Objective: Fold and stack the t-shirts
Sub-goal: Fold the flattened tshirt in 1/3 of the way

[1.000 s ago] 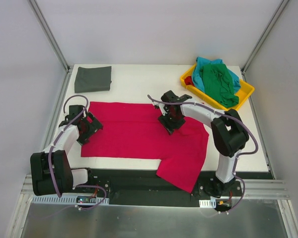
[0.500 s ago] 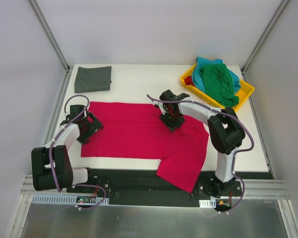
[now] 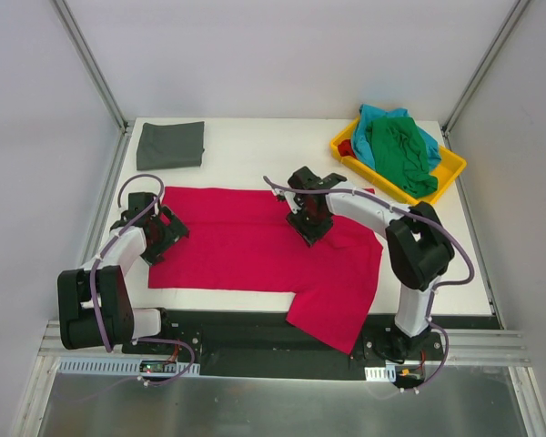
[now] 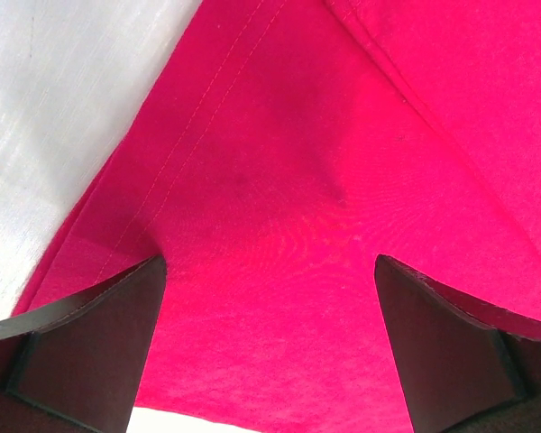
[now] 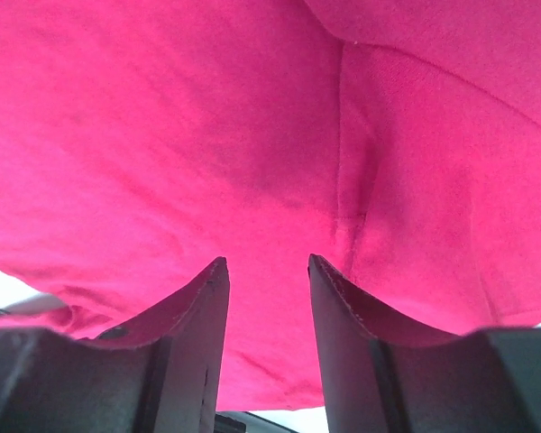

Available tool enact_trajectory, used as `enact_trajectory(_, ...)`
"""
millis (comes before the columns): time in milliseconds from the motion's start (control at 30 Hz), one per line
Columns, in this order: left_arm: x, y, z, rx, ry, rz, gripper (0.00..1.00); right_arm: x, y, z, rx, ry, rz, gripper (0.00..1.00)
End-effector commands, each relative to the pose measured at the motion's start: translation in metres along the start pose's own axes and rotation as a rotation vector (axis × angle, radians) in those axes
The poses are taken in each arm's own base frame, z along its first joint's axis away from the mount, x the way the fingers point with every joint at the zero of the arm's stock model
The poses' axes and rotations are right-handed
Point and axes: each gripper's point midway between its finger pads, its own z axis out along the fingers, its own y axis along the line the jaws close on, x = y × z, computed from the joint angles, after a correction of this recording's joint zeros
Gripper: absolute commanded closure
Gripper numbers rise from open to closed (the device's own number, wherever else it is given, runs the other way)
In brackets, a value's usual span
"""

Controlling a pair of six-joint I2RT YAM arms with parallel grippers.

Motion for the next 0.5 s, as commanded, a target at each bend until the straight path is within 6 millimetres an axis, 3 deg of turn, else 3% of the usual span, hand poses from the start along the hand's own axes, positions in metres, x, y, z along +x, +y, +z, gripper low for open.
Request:
enact_trajectory(0,-0.004,0.007,0.005,-0.035,-0.014,-0.003,0.01,0.001,-0.016,0.011,0.02,0.039,0.08,0.57)
enact_trajectory(467,-0.003,0.008,0.009,-0.049,0.003,-0.001,0.01,0.01,-0.054,0.02,0.12,0.063,0.143,0.6)
